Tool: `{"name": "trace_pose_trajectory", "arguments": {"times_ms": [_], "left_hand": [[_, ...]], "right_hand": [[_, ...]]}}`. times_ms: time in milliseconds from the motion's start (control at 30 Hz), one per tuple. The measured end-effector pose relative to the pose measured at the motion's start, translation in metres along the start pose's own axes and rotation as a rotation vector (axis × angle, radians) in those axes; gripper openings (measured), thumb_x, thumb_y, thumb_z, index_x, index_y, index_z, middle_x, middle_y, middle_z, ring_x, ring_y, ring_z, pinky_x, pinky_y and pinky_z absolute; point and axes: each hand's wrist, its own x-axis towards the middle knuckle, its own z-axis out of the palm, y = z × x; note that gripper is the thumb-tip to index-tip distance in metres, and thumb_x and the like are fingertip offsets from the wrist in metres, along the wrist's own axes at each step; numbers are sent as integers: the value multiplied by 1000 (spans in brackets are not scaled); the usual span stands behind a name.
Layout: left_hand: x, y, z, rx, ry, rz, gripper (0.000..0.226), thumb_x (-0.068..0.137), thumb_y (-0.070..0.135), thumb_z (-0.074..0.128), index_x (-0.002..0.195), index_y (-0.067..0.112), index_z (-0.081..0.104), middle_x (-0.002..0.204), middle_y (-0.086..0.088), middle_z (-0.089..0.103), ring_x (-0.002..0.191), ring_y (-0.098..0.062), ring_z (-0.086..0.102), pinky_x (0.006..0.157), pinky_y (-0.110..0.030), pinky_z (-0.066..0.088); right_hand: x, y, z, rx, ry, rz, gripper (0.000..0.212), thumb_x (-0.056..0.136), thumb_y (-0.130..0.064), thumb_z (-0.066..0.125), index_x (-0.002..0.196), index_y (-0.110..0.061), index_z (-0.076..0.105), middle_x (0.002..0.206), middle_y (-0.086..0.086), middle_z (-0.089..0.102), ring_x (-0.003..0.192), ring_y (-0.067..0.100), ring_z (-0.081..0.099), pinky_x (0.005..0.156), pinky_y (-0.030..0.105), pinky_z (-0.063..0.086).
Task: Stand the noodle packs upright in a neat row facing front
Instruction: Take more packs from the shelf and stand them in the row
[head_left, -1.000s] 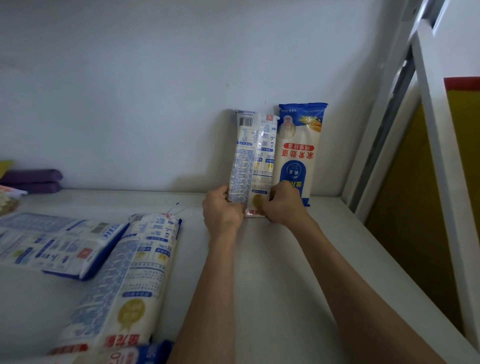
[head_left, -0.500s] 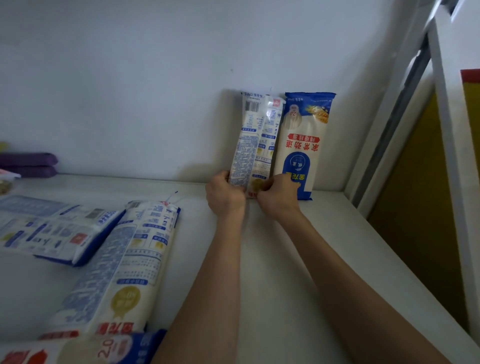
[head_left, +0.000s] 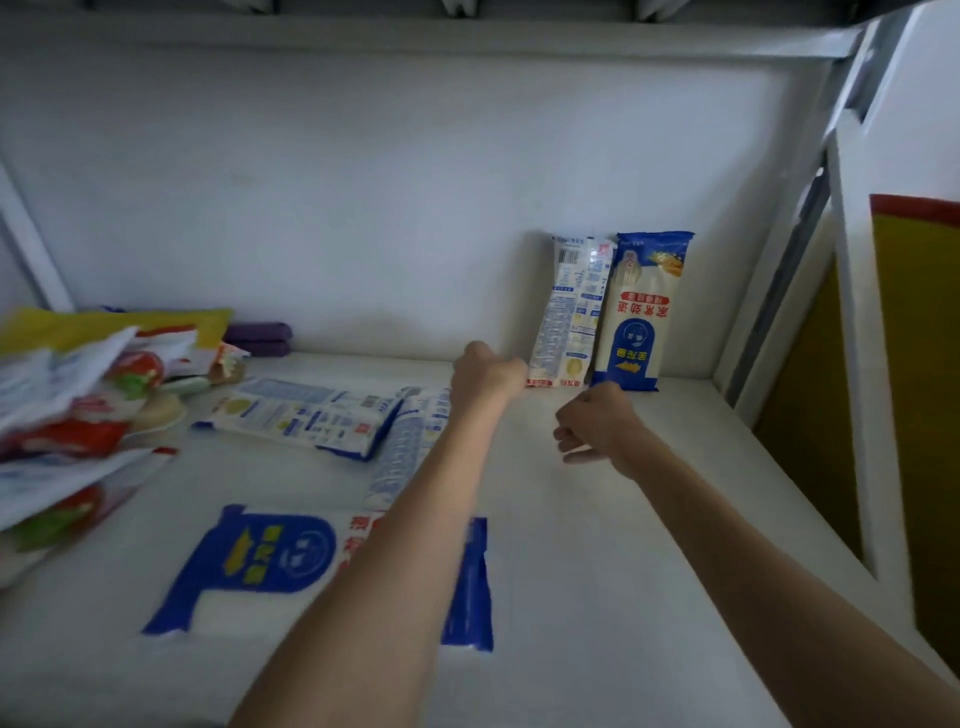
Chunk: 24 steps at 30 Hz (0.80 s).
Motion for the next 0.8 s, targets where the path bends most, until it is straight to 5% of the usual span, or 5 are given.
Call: {"name": "trace_pose_trajectory", "arguments": {"times_ms": [133,300,433,567,800], "left_hand": [[-20,-36,-68,228,-9,-49,52,78,36,68,116,2,60,117,-15,65,105,-32,64,85,-33,53],[-34,-68,-127,457,-49,-78,35,78,30,70,97,4,57,107,-9,66,81,-21,59,67,-29,47],[-43,-75,-157,685,-206,-95,67,75,44,75,128,7,53,130,-11,57,113,-28,56,92,-36,47],[-49,-89,-185,863,-414,-100,67,73,55,74,121,10,61,122,-6,64,103,-22,61,90,-38,51],[-62,-111,-222,801,-531,-107,82,72,49,80,137,10,50,141,-4,51,126,-23,49,104,-36,43]], "right_hand": [[-41,-14,25,-129,-159,45,23,87,-2,60,105,13,59,80,23,70,58,29,67,57,38,61],[-69,-24,47,-251,-198,-16,24,88,-8,63,103,11,62,86,21,71,63,26,67,60,34,59],[-88,-24,58,-416,-197,-91,22,84,-14,68,95,3,60,85,16,71,67,24,67,65,33,60],[-113,-27,69,-573,-207,-337,15,85,-17,65,91,-3,66,95,9,68,80,18,66,60,24,53],[-142,-40,93,-721,-382,-564,25,82,-24,75,104,-13,72,108,3,71,98,17,66,80,25,51]]}}
